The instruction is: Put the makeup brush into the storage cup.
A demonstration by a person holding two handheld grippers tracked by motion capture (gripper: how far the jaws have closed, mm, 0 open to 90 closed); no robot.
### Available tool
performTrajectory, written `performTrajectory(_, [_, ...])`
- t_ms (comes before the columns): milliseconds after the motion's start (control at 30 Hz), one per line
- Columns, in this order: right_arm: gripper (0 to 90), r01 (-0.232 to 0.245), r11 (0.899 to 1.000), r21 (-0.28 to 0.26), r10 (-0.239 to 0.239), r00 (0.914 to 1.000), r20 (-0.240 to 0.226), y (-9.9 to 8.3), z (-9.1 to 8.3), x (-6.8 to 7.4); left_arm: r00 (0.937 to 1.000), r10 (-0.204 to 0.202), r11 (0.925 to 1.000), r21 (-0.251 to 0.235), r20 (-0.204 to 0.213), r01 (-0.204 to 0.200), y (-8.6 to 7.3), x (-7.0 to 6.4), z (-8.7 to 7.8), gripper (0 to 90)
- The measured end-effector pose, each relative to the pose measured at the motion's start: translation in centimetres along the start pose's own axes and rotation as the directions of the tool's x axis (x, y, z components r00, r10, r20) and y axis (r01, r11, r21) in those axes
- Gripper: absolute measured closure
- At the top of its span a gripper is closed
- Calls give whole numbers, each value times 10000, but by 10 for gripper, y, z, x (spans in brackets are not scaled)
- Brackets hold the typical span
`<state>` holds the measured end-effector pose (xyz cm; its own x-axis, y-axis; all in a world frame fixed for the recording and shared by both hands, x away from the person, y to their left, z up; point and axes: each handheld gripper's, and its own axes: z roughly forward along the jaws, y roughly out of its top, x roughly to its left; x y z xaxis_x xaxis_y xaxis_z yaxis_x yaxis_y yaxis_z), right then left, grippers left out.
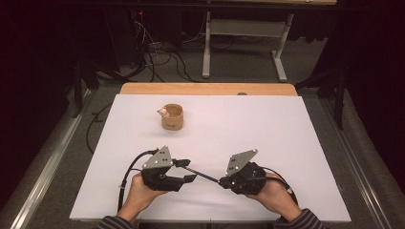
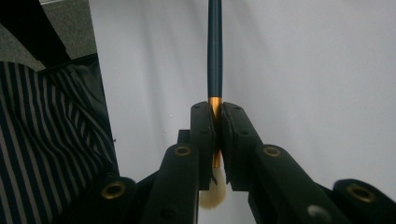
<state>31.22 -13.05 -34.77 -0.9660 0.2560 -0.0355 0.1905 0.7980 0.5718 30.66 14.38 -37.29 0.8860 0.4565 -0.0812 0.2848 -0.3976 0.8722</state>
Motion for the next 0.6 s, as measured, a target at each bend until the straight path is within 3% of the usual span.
performTrajectory(600, [860, 316, 9995, 6, -316, 9995, -33, 1, 0, 3, 9997, 66, 9998, 165, 243, -70, 0, -1, 1, 565])
